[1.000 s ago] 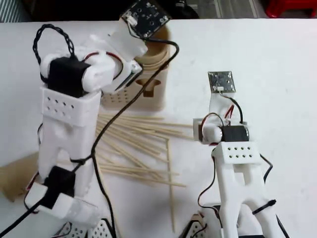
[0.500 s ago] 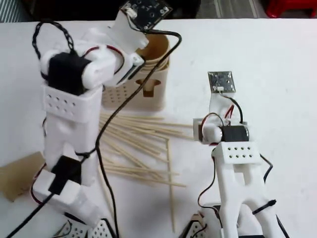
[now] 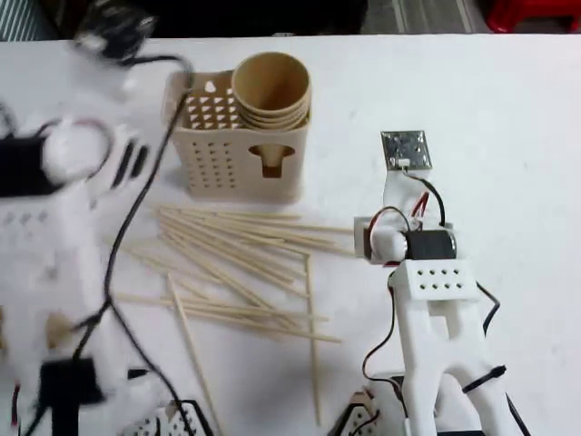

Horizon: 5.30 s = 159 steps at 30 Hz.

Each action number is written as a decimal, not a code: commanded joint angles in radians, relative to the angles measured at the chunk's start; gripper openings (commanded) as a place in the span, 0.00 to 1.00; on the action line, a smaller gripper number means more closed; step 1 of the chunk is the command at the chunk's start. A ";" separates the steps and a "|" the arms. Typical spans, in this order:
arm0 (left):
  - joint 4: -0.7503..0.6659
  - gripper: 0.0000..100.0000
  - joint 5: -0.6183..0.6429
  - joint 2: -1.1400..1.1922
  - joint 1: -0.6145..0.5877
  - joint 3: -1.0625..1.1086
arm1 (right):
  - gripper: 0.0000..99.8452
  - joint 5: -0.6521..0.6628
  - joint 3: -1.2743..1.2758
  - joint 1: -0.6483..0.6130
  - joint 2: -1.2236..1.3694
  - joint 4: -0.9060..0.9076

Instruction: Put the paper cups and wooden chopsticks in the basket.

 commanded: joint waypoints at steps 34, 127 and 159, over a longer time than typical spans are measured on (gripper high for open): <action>-0.198 0.29 -0.091 -0.076 -0.978 0.778 | 0.44 -0.002 0.017 -0.019 -0.002 -0.038; -0.236 0.19 0.091 0.008 -0.255 0.763 | 0.44 0.000 0.017 -0.013 -0.002 -0.038; -0.025 0.03 0.092 0.024 0.124 -0.163 | 0.44 0.000 0.018 -0.012 -0.002 -0.051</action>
